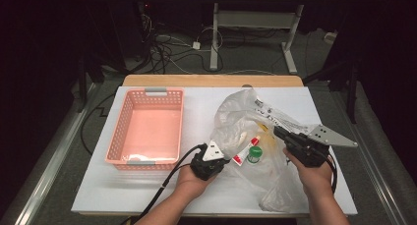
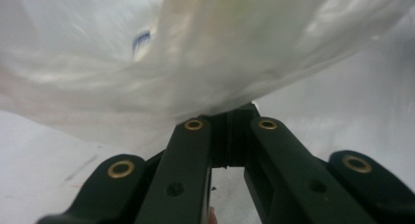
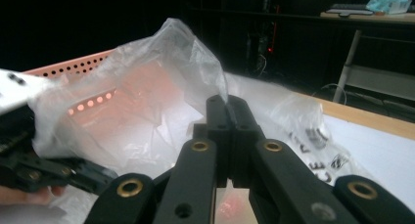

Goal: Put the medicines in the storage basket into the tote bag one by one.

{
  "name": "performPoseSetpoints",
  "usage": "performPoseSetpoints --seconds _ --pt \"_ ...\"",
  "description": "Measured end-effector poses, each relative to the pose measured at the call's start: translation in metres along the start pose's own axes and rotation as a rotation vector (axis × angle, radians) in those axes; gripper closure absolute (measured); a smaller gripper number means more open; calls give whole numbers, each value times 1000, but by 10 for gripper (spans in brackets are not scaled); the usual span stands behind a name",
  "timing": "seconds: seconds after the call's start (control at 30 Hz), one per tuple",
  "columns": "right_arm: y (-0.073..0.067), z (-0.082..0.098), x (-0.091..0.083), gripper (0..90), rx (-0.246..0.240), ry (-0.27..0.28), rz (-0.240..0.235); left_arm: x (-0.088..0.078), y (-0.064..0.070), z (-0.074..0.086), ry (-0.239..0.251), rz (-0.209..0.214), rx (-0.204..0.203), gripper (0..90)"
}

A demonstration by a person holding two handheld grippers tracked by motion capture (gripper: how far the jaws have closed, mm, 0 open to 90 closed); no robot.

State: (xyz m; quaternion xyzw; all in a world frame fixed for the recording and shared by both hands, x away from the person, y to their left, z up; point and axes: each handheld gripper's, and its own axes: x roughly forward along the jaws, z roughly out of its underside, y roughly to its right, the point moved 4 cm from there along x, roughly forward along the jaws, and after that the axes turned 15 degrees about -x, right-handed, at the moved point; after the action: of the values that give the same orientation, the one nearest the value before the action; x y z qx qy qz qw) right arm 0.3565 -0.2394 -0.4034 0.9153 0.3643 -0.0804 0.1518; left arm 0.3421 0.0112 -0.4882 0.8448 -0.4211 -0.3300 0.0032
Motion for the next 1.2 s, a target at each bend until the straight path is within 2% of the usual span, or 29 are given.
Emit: performPoseSetpoints --seconds 0.27,0.37,0.43,0.57,0.63,0.67,0.73,0.77,0.8,0.83,0.9,0.93,1.07,1.2 --pt "2 -10 10 900 1 39 -4 -35 1 -11 122 -23 -12 878" --pt "1 -13 15 900 1 48 -4 -41 0 -9 169 -38 -26 876" --pt "1 -12 18 900 3 47 -6 -40 0 -5 173 -38 -55 870" --pt "2 -10 21 900 11 37 -6 -31 3 14 69 -8 -42 796" --pt "3 -10 21 900 9 37 -2 -25 3 25 -24 33 -51 622" --pt "4 -11 20 900 4 37 1 -21 3 31 -72 32 -60 516" --pt "3 -11 19 900 6 38 1 -13 3 40 -120 9 -57 410" --pt "3 -11 19 900 8 37 0 -10 4 42 -145 18 -58 416" --pt "2 -10 19 900 6 33 -4 -7 6 43 -168 25 -46 513" --pt "2 -10 19 900 4 33 -2 -6 8 43 -175 12 -29 659" --pt "1 -8 20 900 4 27 -8 -7 8 42 -144 -12 -12 839" --pt "1 -7 20 900 2 26 -10 -8 8 40 -119 -20 -16 870" --pt "0 -7 17 900 0 29 -9 -16 6 32 -15 -61 -16 876" --pt "-1 -7 14 900 -3 30 -8 -26 5 22 72 -98 6 876"
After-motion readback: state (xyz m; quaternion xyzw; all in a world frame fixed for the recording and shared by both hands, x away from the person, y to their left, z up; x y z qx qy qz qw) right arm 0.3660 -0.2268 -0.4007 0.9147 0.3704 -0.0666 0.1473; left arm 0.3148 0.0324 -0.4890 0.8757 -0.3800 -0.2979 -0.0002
